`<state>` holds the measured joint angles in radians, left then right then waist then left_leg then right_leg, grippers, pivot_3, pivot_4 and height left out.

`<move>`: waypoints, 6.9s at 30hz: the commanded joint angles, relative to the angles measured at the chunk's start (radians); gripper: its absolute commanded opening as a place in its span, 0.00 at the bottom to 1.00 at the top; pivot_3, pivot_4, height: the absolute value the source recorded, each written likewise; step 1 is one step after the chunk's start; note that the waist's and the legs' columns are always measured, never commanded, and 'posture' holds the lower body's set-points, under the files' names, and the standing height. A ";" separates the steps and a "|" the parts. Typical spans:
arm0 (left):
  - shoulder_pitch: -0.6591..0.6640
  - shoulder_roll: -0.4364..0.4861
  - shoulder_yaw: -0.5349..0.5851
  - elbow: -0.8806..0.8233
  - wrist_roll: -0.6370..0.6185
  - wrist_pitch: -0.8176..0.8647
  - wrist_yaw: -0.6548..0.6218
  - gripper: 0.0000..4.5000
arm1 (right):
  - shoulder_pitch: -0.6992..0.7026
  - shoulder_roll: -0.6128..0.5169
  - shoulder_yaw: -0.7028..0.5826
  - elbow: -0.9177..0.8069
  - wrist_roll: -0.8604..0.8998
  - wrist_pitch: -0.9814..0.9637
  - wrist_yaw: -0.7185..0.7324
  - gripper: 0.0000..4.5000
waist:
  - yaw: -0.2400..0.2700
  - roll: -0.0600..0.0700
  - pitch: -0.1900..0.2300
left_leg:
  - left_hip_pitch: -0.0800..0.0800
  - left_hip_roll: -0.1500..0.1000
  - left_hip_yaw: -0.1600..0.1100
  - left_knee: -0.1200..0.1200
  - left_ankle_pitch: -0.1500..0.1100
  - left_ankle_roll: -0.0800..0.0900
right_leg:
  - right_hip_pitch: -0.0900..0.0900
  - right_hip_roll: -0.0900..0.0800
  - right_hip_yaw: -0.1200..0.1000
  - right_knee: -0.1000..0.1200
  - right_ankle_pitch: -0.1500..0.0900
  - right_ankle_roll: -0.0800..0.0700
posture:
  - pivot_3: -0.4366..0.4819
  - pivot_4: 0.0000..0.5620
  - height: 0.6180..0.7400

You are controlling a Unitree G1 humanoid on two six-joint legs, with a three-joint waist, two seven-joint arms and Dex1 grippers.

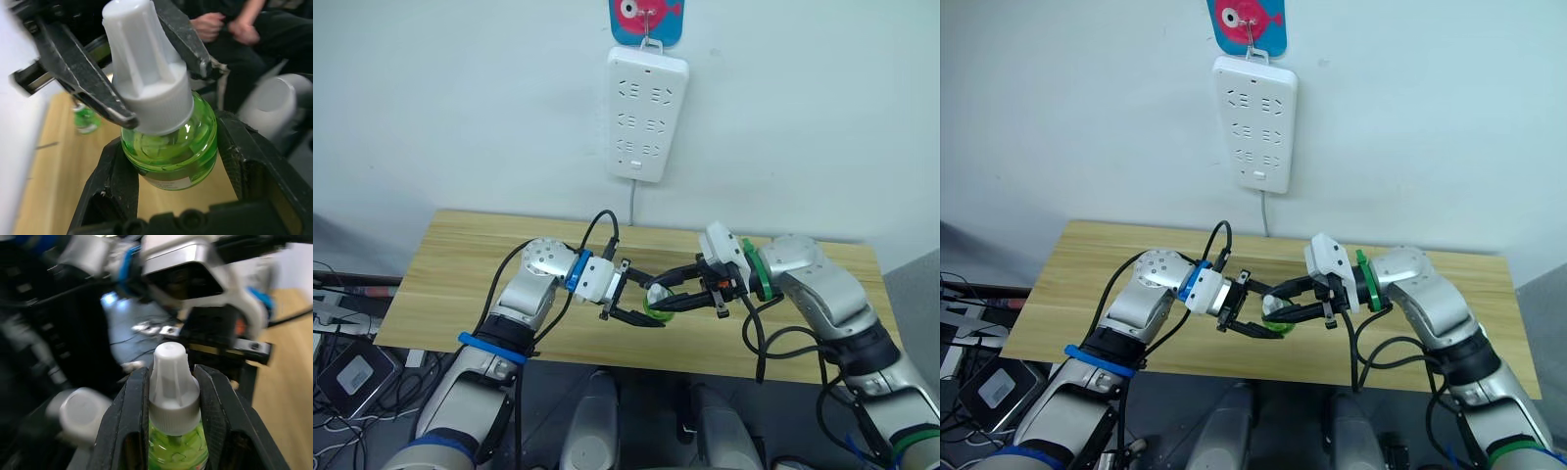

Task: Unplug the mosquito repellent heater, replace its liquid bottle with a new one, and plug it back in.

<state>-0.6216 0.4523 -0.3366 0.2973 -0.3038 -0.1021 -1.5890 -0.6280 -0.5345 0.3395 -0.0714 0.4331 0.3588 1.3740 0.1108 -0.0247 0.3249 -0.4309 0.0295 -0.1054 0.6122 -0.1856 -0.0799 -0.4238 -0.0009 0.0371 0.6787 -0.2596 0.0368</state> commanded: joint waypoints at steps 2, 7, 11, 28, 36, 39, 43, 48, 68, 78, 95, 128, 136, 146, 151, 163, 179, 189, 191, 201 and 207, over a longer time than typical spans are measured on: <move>-0.003 -0.025 -0.023 -0.017 -0.013 -0.030 -0.023 0.49 | -0.029 -0.044 -0.055 -0.026 0.019 -0.014 0.054 0.46 | 0.009 0.000 0.000 | 0.000 0.000 0.000 0.000 0.000 0.000 | 0.000 0.000 0.000 0.000 0.000 0.000 | 0.82 0.44 1.00; -0.021 -0.064 0.013 0.048 0.009 -0.058 0.021 0.49 | 0.070 -0.163 -0.142 -0.145 0.053 0.046 0.025 0.86 | 0.028 0.000 0.000 | 0.000 0.000 -0.001 0.001 0.000 0.000 | 0.000 0.000 -0.001 0.000 0.001 -0.001 | 0.80 0.44 1.00; -0.030 -0.072 0.035 0.083 0.018 -0.062 0.046 0.49 | 0.201 -0.240 -0.244 -0.283 0.072 0.121 -0.081 0.99 | 0.027 0.000 0.000 | 0.000 0.000 0.000 0.001 0.000 0.000 | 0.000 0.000 0.000 0.000 0.001 -0.001 | 0.78 0.44 1.00; -0.054 -0.117 0.079 0.100 0.039 0.011 0.187 0.49 | 0.453 0.095 -0.192 -0.606 -0.070 0.261 -0.798 0.85 | 0.019 -0.001 -0.001 | 0.000 0.000 0.000 0.001 0.002 -0.003 | 0.000 0.000 0.001 0.002 0.000 0.001 | 0.76 0.45 1.00; -0.051 -0.115 0.075 0.103 0.047 -0.003 0.179 0.49 | 0.461 0.125 -0.177 -0.611 -0.065 0.231 -0.825 0.24 | 0.018 -0.001 -0.002 | 0.000 0.000 0.000 0.001 0.002 -0.003 | 0.000 0.000 0.001 0.002 0.000 0.000 | 0.76 0.45 1.00; -0.034 -0.111 0.071 0.085 0.047 -0.001 0.178 0.49 | 0.455 0.123 -0.177 -0.613 -0.053 0.223 -0.806 0.24 | 0.018 -0.001 -0.002 | 0.000 0.000 0.000 0.001 0.002 -0.003 | 0.000 0.000 0.001 0.002 0.000 0.000 | 0.76 0.45 1.00; -0.016 -0.096 0.060 0.066 0.052 -0.024 0.152 0.49 | 0.416 0.106 -0.164 -0.593 -0.019 0.226 -0.737 0.24 | 0.018 0.000 -0.002 | 0.000 0.000 0.000 0.001 0.002 -0.003 | 0.000 0.000 0.001 0.002 0.000 0.000 | 0.77 0.44 1.00; 0.018 -0.067 0.029 -0.001 0.032 -0.029 0.064 0.49 | 0.285 0.066 -0.107 -0.459 0.027 0.151 -0.484 0.24 | 0.015 0.000 -0.002 | 0.001 0.000 0.000 0.002 0.002 -0.003 | 0.000 0.000 0.000 0.002 0.001 -0.001 | 0.77 0.44 1.00; 0.040 -0.008 0.014 -0.022 0.007 -0.001 0.054 0.49 | 0.219 -0.127 -0.201 -0.287 0.072 0.078 -0.118 0.99 | 0.029 -0.001 -0.003 | 0.000 0.000 -0.002 0.003 0.002 -0.003 | 0.001 0.000 -0.001 0.002 0.003 -0.002 | 0.79 0.46 1.00; -0.029 -0.039 0.097 0.090 0.036 0.034 0.201 0.49 | 0.399 0.047 -0.207 -0.510 -0.080 0.149 -0.642 0.99 | 0.011 0.000 -0.003 | 0.001 0.001 -0.001 0.003 0.003 -0.003 | 0.001 0.001 0.000 0.003 0.002 0.001 | 0.74 0.46 1.00; -0.063 -0.074 0.089 0.134 0.055 0.002 0.159 0.49 | 0.341 0.101 -0.186 -0.434 -0.196 0.148 -0.773 0.99 | -0.009 0.000 -0.004 | 0.001 0.000 -0.001 0.002 0.004 -0.005 | 0.001 0.000 0.000 0.002 0.004 -0.002 | 0.71 0.43 1.00; -0.027 -0.074 0.093 0.102 0.060 0.002 0.150 0.49 | 0.320 0.115 -0.155 -0.526 0.036 0.311 -0.781 0.04 | -0.059 -0.002 -0.022 | 0.001 0.000 -0.002 0.003 0.005 -0.004 | 0.002 0.000 0.000 0.003 0.005 -0.002 | 0.72 0.40 1.00; -0.021 -0.067 0.095 0.109 0.063 -0.006 0.153 0.49 | 0.237 0.171 -0.297 -0.615 0.216 0.390 -0.844 0.04 | -0.058 -0.002 -0.022 | 0.001 0.000 -0.002 0.003 0.005 -0.003 | 0.002 0.000 0.000 0.004 0.005 -0.003 | 0.73 0.42 1.00; -0.006 -0.042 0.103 0.128 0.078 -0.011 0.160 0.49 | 0.235 0.139 -0.454 -0.579 0.167 0.388 -1.065 0.04 | -0.056 -0.002 -0.022 | 0.001 0.000 -0.002 0.002 0.005 -0.003 | 0.002 0.000 -0.001 0.003 0.005 -0.003 | 0.72 0.44 1.00; 0.016 -0.020 0.105 0.092 0.071 0.015 0.166 0.49 | 0.400 0.139 -0.370 -0.317 -0.147 0.080 -1.137 0.04 | -0.057 -0.003 -0.022 | 0.001 0.000 -0.002 0.002 0.005 -0.003 | 0.002 0.000 0.000 0.003 0.005 -0.003 | 0.74 0.50 1.00; 0.046 0.008 0.161 -0.046 0.046 0.148 0.285 0.49 | 0.359 0.303 -0.391 0.346 -0.302 -0.437 -1.163 0.04 | -0.063 0.002 -0.004 | 0.003 0.000 0.000 0.001 0.005 -0.002 | 0.002 0.001 0.003 0.004 0.003 0.002 | 0.81 0.68 1.00; 0.055 0.031 0.153 -0.094 0.045 0.172 0.294 0.49 | 0.316 0.336 -0.430 0.569 -0.307 -0.605 -1.122 0.33 | -0.055 0.007 0.017 | 0.004 0.000 0.001 -0.002 0.005 -0.002 | 0.001 0.001 0.004 0.003 0.002 0.002 | 0.81 0.67 1.00; 0.030 -0.034 0.142 -0.004 0.061 0.091 0.291 0.49 | 0.501 0.191 -0.344 -0.096 -0.158 -0.268 -0.914 0.84 | -0.058 0.008 0.017 | 0.002 0.000 0.001 -0.003 0.005 -0.002 | -0.001 0.001 0.003 0.002 0.002 0.002 | 0.73 0.57 1.00; 0.019 -0.048 0.142 0.021 0.065 0.070 0.288 0.49 | 0.534 0.131 -0.335 -0.267 -0.035 -0.118 -0.848 0.80 | -0.059 0.008 0.017 | 0.001 0.000 0.000 -0.003 0.005 -0.002 | -0.001 0.000 0.003 0.002 0.002 0.002 | 0.72 0.54 1.00; -0.017 -0.093 0.134 0.063 0.065 -0.019 0.251 0.49 | 0.422 -0.001 -0.232 -0.529 0.098 0.207 -0.774 0.64 | -0.059 0.005 0.011 | 0.001 0.000 0.000 -0.002 0.006 -0.003 | -0.001 0.000 0.002 0.001 0.002 0.002 | 0.71 0.41 1.00; -0.026 -0.106 0.130 0.051 0.061 -0.013 0.243 0.49 | 0.362 0.058 -0.194 -0.503 0.091 0.239 -0.789 0.64 | -0.056 0.003 0.008 | 0.000 0.000 -0.001 -0.002 0.006 -0.003 | -0.001 0.000 0.001 0.001 0.002 0.002 | 0.72 0.40 1.00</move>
<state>-0.6404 0.3483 -0.2078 0.3720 -0.2344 -0.1030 -1.3426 -0.2623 -0.4825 0.1499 -0.5599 0.5145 0.5991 0.5872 0.0546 -0.0215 0.3331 -0.4309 0.0291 -0.1060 0.6106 -0.1798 -0.0829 -0.4245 -0.0013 0.0379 0.6799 -0.2574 0.0388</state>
